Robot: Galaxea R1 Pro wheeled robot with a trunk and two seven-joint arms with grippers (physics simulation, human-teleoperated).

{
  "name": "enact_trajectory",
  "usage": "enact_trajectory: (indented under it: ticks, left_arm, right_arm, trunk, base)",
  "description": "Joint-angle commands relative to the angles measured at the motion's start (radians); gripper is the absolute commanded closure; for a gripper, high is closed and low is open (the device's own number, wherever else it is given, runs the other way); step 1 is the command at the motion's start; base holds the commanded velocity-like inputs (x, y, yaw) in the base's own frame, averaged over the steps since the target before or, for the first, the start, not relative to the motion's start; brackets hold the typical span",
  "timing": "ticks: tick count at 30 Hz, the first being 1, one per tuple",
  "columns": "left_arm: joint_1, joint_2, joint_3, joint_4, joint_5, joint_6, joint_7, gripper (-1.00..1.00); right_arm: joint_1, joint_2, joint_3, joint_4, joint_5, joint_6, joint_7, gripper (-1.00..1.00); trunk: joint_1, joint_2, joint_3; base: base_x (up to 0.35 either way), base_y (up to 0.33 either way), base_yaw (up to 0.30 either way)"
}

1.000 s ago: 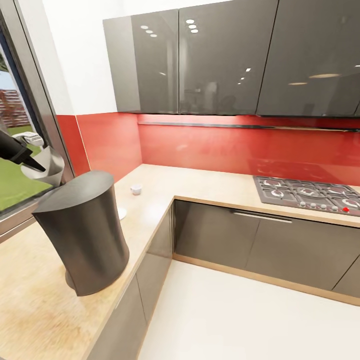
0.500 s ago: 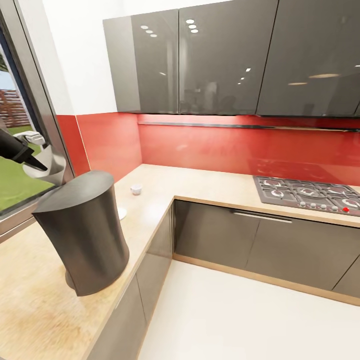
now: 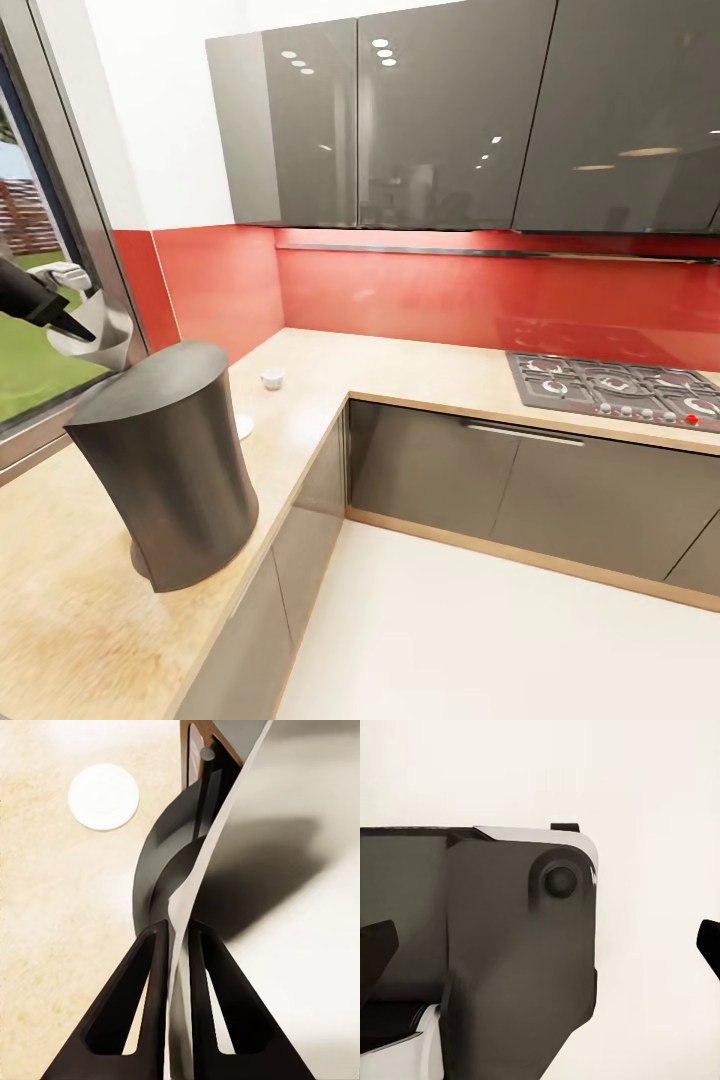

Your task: Set up a coffee station on the kitchen countertop: keep the coffee maker on the countertop, move the bottle of coffee from the kitchen shelf to the counter next to the coffee maker, place a paper coffee filter on top of the coffee maker, put the saucer next to the coffee maker with the coffee cup on the saucer, and place the electric kettle next to the coffee maker.

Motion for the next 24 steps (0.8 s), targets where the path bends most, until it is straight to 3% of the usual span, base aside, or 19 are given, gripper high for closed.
enact_trajectory:
  ticks: [1,21,22,24]
  left_arm:
    - [-0.001,0.001,0.005,-0.003,-0.011,0.005,-0.006,1.00]
    - [-0.001,0.000,0.004,-0.003,-0.010,0.005,-0.006,1.00]
    - [-0.001,0.000,0.004,-0.003,-0.010,0.005,-0.006,-1.00]
    - [0.000,0.000,0.004,-0.003,-0.011,0.006,-0.006,-1.00]
  right_arm:
    - [-0.001,0.000,0.000,0.000,0.000,-0.003,0.000,-1.00]
    - [-0.001,0.000,0.000,0.000,0.000,-0.003,0.000,-1.00]
    - [-0.001,0.000,0.000,0.000,0.000,-0.003,0.000,-1.00]
    - [-0.001,0.000,0.000,0.000,0.000,-0.003,0.000,-1.00]
  trunk:
    - [0.001,-0.002,-0.002]
    - [0.001,-0.002,-0.002]
    - [0.001,-0.002,-0.002]
    - [0.001,-0.002,-0.002]
  base:
    - [0.000,0.000,0.000]
    - [0.000,0.000,0.000]
    - [0.000,0.000,0.000]
    - [0.000,0.000,0.000]
